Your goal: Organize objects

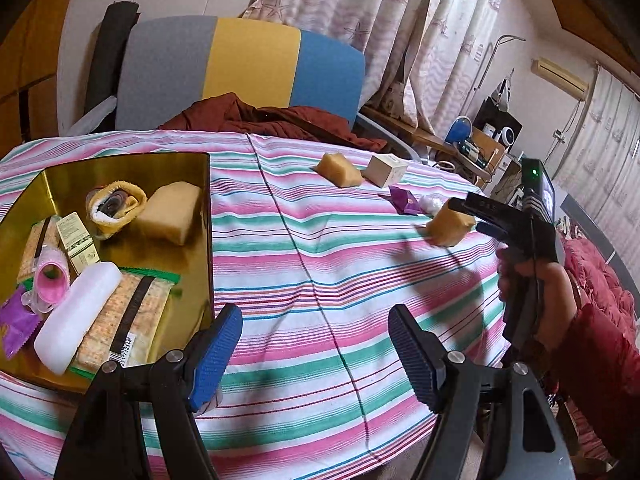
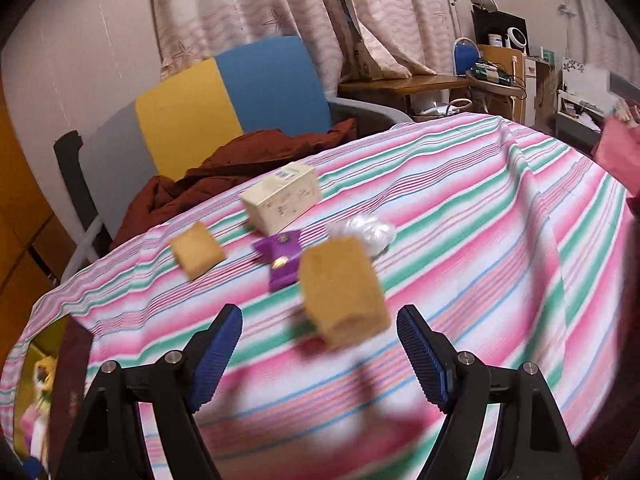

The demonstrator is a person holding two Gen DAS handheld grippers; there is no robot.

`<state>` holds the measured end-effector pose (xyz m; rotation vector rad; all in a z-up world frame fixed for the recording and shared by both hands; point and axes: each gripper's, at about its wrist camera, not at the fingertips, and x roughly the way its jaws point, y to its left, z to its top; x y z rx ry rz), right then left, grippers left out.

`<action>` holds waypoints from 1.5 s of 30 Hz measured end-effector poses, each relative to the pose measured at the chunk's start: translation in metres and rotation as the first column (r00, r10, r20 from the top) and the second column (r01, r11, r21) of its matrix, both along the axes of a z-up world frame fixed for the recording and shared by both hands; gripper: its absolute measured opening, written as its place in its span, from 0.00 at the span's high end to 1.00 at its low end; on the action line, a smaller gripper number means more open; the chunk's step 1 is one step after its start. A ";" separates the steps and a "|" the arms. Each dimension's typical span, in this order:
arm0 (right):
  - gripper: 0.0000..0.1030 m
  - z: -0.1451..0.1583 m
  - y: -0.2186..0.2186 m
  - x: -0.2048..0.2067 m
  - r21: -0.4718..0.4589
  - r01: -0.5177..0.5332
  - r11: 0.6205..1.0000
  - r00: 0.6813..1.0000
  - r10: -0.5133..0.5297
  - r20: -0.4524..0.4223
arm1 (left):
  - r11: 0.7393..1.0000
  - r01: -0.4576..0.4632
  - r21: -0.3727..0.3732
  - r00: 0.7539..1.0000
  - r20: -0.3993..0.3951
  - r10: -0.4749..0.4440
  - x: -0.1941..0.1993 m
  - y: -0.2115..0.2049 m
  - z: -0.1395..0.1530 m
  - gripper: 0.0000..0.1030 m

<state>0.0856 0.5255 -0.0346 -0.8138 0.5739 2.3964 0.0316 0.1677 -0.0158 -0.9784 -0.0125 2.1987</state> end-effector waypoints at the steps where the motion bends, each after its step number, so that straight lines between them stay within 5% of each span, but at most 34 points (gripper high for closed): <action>1: 0.22 -0.001 -0.002 -0.006 0.006 -0.034 0.999 0.999 0.034 0.003 | 1.000 0.000 -0.002 1.000 0.001 0.000 0.001 0.001 -0.001 0.25; 7: 0.22 0.003 -0.039 -0.012 0.008 -0.271 0.963 0.960 0.271 -0.073 | 1.000 0.003 -0.019 1.000 0.018 -0.003 -0.001 0.012 -0.003 0.26; 12: 0.21 0.008 -0.027 0.015 0.050 -0.170 0.984 0.973 0.176 -0.150 | 0.998 0.029 -0.050 1.000 0.010 -0.028 -0.002 0.033 -0.005 0.24; 19: 0.21 -0.019 0.033 0.024 -0.047 0.007 0.999 0.997 -0.010 -0.073 | 0.987 0.128 -0.094 0.991 -0.018 -0.131 -0.008 0.087 -0.005 0.22; 26: 0.22 -0.029 0.076 -0.012 -0.024 0.020 1.000 1.000 -0.020 0.024 | 0.977 0.187 -0.105 0.982 0.011 -0.187 -0.008 0.121 -0.010 0.22; 29: 0.35 -0.030 0.099 -0.038 -0.029 0.005 1.000 0.998 -0.004 0.055 | 0.971 0.204 -0.122 0.979 0.012 -0.204 -0.007 0.130 -0.012 0.22; 35: 0.35 -0.044 0.111 -0.076 -0.001 -0.068 0.998 0.992 0.068 0.108 | 0.958 0.239 -0.161 0.970 -0.006 -0.243 -0.011 0.153 -0.014 0.22; 37: 0.41 -0.051 0.113 -0.081 -0.014 -0.087 0.996 0.989 0.088 0.116 | 0.953 0.253 -0.169 0.965 -0.020 -0.260 -0.014 0.162 -0.014 0.22; 38: 0.55 -0.054 0.113 -0.082 -0.024 -0.096 0.995 0.989 0.098 0.113 | 0.951 0.261 -0.168 0.963 -0.029 -0.269 -0.017 0.169 -0.013 0.22; 45: 0.56 -0.056 0.112 -0.063 -0.055 -0.060 0.997 0.996 0.063 0.065 | 0.945 0.288 -0.152 0.955 -0.022 -0.295 -0.038 0.208 -0.017 0.21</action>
